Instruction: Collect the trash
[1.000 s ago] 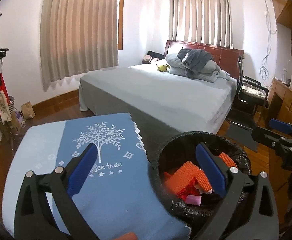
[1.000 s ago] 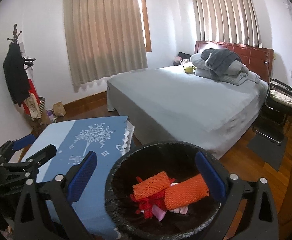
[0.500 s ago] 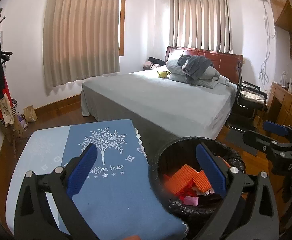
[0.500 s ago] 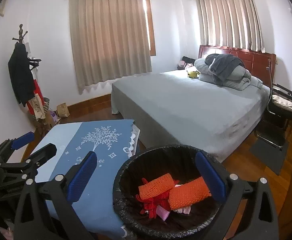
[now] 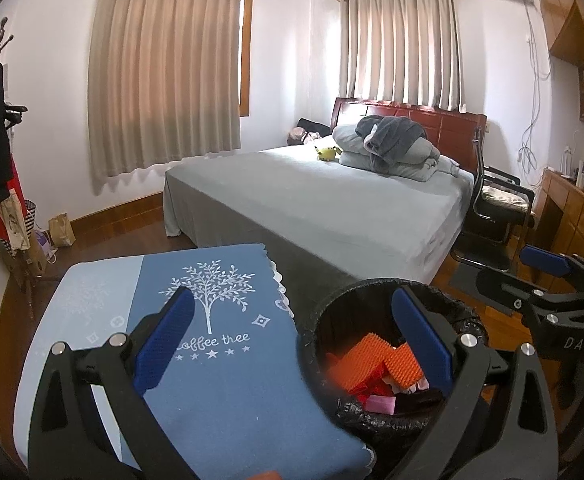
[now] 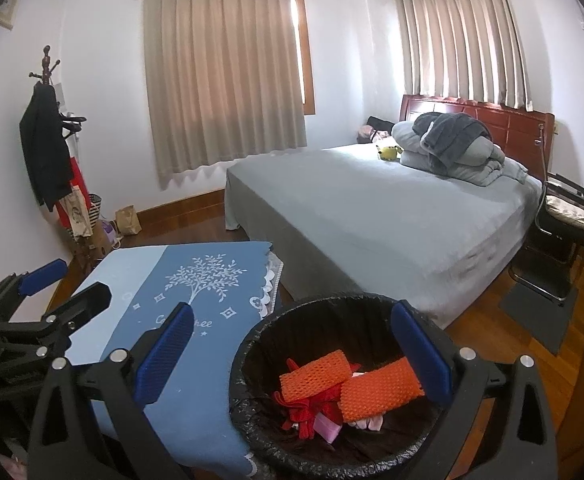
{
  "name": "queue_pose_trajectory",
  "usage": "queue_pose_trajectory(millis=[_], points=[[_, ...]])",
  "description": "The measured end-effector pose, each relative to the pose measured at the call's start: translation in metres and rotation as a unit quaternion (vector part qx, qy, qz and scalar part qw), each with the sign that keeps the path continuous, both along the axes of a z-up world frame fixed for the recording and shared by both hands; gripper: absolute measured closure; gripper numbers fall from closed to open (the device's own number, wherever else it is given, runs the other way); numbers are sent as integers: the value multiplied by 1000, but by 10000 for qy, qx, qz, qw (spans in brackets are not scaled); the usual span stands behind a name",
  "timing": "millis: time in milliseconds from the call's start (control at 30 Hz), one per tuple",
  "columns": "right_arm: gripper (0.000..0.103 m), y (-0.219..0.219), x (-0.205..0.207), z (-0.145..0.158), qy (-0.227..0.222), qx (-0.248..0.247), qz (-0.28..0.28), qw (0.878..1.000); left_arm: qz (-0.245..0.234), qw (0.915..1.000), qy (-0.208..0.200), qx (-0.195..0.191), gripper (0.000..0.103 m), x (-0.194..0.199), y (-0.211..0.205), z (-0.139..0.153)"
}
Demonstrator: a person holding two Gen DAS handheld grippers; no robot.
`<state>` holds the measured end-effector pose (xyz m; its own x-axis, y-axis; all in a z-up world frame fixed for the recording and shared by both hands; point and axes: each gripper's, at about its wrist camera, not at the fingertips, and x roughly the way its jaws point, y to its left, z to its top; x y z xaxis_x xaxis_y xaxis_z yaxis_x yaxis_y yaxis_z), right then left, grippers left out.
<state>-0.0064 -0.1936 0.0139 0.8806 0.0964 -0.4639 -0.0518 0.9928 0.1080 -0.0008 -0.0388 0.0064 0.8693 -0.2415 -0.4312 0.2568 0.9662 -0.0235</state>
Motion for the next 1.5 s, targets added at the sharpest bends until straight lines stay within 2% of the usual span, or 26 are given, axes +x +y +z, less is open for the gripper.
queue_pose_trajectory(millis=[1500], points=[[6, 3, 1, 1, 33, 0, 16, 10000, 51, 10000, 22, 28, 7, 2, 1, -1]])
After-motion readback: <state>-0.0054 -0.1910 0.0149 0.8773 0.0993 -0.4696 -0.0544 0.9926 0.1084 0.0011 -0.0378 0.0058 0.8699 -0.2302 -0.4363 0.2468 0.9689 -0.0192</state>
